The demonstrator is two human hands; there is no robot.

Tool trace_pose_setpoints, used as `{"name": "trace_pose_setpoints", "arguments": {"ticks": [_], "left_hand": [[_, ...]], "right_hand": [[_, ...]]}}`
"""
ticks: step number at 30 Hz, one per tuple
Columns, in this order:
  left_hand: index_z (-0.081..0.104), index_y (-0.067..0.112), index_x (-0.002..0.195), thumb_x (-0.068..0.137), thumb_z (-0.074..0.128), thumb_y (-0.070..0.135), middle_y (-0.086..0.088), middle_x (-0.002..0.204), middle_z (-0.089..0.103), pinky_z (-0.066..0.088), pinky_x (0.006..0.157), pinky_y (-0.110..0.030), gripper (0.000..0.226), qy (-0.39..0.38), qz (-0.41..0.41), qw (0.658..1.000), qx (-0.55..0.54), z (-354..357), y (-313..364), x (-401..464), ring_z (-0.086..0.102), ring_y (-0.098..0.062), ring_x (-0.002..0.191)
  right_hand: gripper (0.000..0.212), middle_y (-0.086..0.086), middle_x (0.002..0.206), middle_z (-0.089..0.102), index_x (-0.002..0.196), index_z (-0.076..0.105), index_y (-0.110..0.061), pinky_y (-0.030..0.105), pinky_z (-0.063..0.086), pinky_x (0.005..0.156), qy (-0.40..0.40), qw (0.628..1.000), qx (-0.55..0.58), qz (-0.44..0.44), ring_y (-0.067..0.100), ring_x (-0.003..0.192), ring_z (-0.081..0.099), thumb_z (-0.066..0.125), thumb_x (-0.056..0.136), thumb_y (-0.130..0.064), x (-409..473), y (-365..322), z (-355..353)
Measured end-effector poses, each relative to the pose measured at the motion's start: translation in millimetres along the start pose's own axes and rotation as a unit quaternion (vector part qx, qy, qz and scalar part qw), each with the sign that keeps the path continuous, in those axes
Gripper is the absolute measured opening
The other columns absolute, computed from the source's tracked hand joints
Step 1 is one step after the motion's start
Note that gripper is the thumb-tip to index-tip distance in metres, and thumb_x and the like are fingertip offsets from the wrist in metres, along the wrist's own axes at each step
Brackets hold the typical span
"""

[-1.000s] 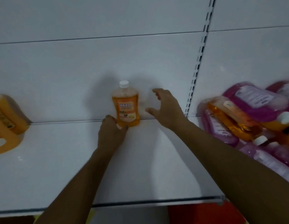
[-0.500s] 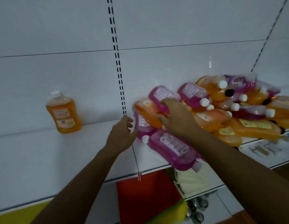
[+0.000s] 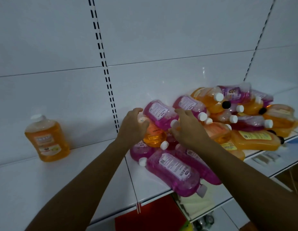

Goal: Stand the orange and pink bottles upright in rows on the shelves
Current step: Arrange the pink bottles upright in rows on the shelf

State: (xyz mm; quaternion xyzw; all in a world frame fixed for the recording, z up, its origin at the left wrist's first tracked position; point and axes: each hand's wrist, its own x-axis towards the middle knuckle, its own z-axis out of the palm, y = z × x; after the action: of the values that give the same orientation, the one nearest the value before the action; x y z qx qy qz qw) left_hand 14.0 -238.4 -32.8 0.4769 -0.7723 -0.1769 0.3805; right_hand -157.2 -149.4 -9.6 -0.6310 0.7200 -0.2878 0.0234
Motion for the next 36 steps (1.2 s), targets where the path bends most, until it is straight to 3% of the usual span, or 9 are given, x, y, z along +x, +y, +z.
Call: {"name": "trace_pose_setpoints", "arguments": {"ticks": [7,10,12,16,22,26,30,33,36], "left_hand": [[0.042,0.026,0.140,0.088,0.057,0.046,-0.002,0.128,0.061,0.050,0.096,-0.046,0.058,-0.088,0.033,0.996,0.009,21.0,-2.3,35.6,0.059,-0.025,0.112],[0.033,0.033,0.145,0.081,0.051,0.053,0.001,0.137,0.056,0.021,0.115,-0.058,0.069,-0.137,0.039,0.985,0.094,30.1,-9.7,43.0,0.050,-0.028,0.128],[0.030,0.031,0.148,0.085,0.055,0.051,0.003,0.146,0.048,0.001,0.117,-0.060,0.071,-0.148,0.059,0.980,0.121,33.6,-11.4,45.1,0.038,-0.025,0.138],[0.017,0.030,0.152,0.076,0.052,0.062,0.000,0.158,0.027,-0.005,0.116,-0.059,0.089,-0.159,0.078,0.975,0.137,33.6,-6.5,43.1,0.021,-0.023,0.147],[0.006,0.036,0.152,0.085,0.065,0.044,-0.001,0.162,0.010,0.008,0.116,-0.062,0.091,-0.038,0.138,0.977,0.160,32.4,9.5,44.0,0.007,-0.028,0.149],[0.029,0.029,0.148,0.087,0.066,0.027,0.000,0.157,0.028,0.013,0.114,-0.064,0.072,0.050,0.179,0.976,0.115,27.2,28.0,52.5,0.015,-0.032,0.146],[0.043,0.023,0.140,0.088,0.068,0.027,-0.004,0.144,0.047,0.025,0.111,-0.064,0.058,0.043,0.231,0.971,0.040,29.0,53.2,55.0,0.031,-0.033,0.139],[0.048,0.018,0.136,0.086,0.069,0.033,-0.003,0.132,0.056,0.044,0.103,-0.046,0.057,0.030,0.268,0.962,-0.053,37.8,88.5,50.3,0.050,-0.023,0.122],[0.046,0.024,0.137,0.086,0.070,0.034,0.008,0.126,0.060,0.049,0.094,-0.021,0.057,-0.030,0.242,0.959,-0.144,53.9,146.2,37.2,0.058,-0.003,0.110]], "right_hand": [[0.085,0.009,0.151,0.038,0.152,0.016,-0.021,0.041,0.037,0.108,-0.034,0.996,0.066,0.042,0.029,0.136,0.039,0.069,0.087,-0.034,27.7,-5.8,18.7],[0.078,0.004,0.152,0.037,0.152,0.020,-0.019,0.034,0.033,0.109,-0.030,0.990,0.126,0.059,0.023,0.138,0.038,0.066,0.090,-0.029,31.8,-5.5,21.5],[0.074,0.002,0.152,0.038,0.151,0.024,-0.020,0.030,0.033,0.106,-0.016,0.983,0.164,0.075,0.021,0.137,0.039,0.066,0.090,-0.025,33.4,-3.6,22.5],[0.067,0.000,0.150,0.041,0.149,0.033,-0.026,0.034,0.040,0.107,0.017,0.956,0.271,0.107,0.019,0.133,0.043,0.066,0.090,-0.023,35.2,-1.4,23.5],[0.064,0.007,0.147,0.042,0.145,0.040,-0.025,0.044,0.058,0.083,0.044,0.864,0.468,0.177,0.031,0.120,0.054,0.066,0.087,-0.011,42.0,-9.4,-1.3],[0.059,0.014,0.141,0.045,0.144,0.040,-0.018,0.037,0.060,0.069,0.008,0.795,0.576,0.193,0.035,0.098,0.068,0.064,0.091,-0.009,32.6,-9.0,-37.6],[0.038,0.017,0.128,0.055,0.133,0.050,-0.011,0.035,0.059,0.069,0.020,0.782,0.598,0.176,0.029,0.090,0.071,0.056,0.097,-0.021,21.2,7.4,-70.1],[0.049,0.016,0.121,0.063,0.129,0.055,-0.011,0.031,0.056,0.074,0.026,0.804,0.584,0.104,0.027,0.098,0.069,0.061,0.090,-0.040,9.2,31.9,-100.1],[0.052,0.006,0.102,0.072,0.124,0.056,-0.022,0.031,0.056,0.075,0.045,0.824,0.563,0.038,0.023,0.095,0.070,0.074,0.076,-0.032,-8.3,66.7,-135.8]]}}
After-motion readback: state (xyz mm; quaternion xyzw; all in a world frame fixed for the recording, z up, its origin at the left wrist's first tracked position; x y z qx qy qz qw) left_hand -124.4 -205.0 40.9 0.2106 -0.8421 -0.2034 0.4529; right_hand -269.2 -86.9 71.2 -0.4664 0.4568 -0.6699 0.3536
